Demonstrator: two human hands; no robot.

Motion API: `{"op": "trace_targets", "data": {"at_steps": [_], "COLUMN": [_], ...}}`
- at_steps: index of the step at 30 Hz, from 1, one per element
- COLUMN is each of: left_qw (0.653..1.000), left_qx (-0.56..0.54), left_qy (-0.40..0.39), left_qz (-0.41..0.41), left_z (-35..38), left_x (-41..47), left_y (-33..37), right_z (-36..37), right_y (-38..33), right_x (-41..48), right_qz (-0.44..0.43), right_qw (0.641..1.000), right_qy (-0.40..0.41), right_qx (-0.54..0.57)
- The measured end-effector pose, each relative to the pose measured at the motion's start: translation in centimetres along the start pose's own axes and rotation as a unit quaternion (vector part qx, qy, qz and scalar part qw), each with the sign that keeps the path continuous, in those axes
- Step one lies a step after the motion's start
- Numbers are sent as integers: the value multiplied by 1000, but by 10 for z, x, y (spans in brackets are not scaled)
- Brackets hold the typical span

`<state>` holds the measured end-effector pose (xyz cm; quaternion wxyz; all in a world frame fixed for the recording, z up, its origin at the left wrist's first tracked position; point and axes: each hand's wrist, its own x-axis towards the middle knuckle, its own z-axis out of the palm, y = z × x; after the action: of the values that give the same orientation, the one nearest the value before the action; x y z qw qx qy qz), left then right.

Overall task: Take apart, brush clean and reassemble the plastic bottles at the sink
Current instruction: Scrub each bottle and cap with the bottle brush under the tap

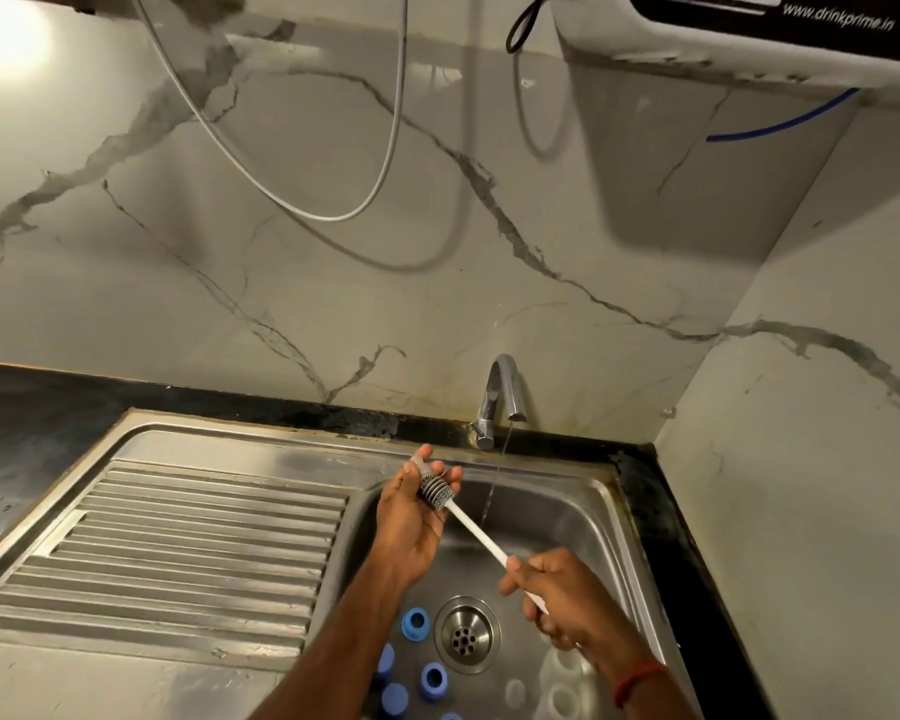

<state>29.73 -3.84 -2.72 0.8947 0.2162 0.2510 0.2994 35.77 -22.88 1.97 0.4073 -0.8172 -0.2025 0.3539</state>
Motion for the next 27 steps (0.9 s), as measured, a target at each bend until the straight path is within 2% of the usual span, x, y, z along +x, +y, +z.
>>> {"op": "trace_targets", "data": {"at_steps": [1,2,4,5,7,8,9,10,11,12,13,14,16,17,18,19,21,23,24,25,26,27], "left_qw": [1000,1000,998,996,993,994,995,997,997,996,994,991,989,990,992,992,993,992,993,994,995,994], "left_qx": [4,16,60,83,105,101,89,69,44,18,-5,-14,5,32,63,91,115,120,113,105,103,106], "left_qy": [3,8,18,24,29,19,2,-18,-42,-66,-86,-100,-112,-102,-79,-51,1,14,10,0,-12,-28], "left_qz": [-6,-15,-32,-35,-39,-40,-39,-41,-47,-58,-73,-84,-94,-91,-81,-67,-37,-21,-20,-18,-12,-7], "left_z": [-2,-3,-1,1,4,4,5,4,4,1,-2,-6,-10,-11,-12,-12,-11,-8,-7,-5,-4,-4], "left_x": [0,1,1,0,0,0,1,3,3,4,3,3,4,6,7,8,9,6,5,5,5,6], "left_y": [0,0,0,-1,-2,-2,-2,-2,-1,-1,0,1,4,5,6,6,5,6,8,10,14,17], "right_z": [-1,0,6,12,22,27,26,23,20,15,9,3,-6,-6,-5,-3,4,15,21,25,25,24], "right_y": [0,1,-1,1,6,6,2,0,-2,-3,-4,-2,-1,0,-3,-6,-9,-9,-8,-7,-5,-4], "right_x": [1,1,-1,0,-1,-2,0,5,7,8,7,7,7,9,8,7,4,1,1,2,5,8], "right_qz": [-32,-72,-137,-158,-186,-195,-176,-141,-74,6,51,66,54,25,-24,-80,-136,-162,-164,-157,-151,-112], "right_qw": [994,970,897,867,840,841,886,948,992,998,985,975,980,992,999,988,914,851,850,875,924,977], "right_qy": [44,98,198,225,220,212,181,126,48,-34,-94,-124,-115,-81,-31,26,112,171,168,141,99,40], "right_qx": [-94,-209,-371,-417,-460,-458,-390,-258,-88,53,138,172,155,95,-2,-130,-365,-469,-473,-437,-337,-176]}}
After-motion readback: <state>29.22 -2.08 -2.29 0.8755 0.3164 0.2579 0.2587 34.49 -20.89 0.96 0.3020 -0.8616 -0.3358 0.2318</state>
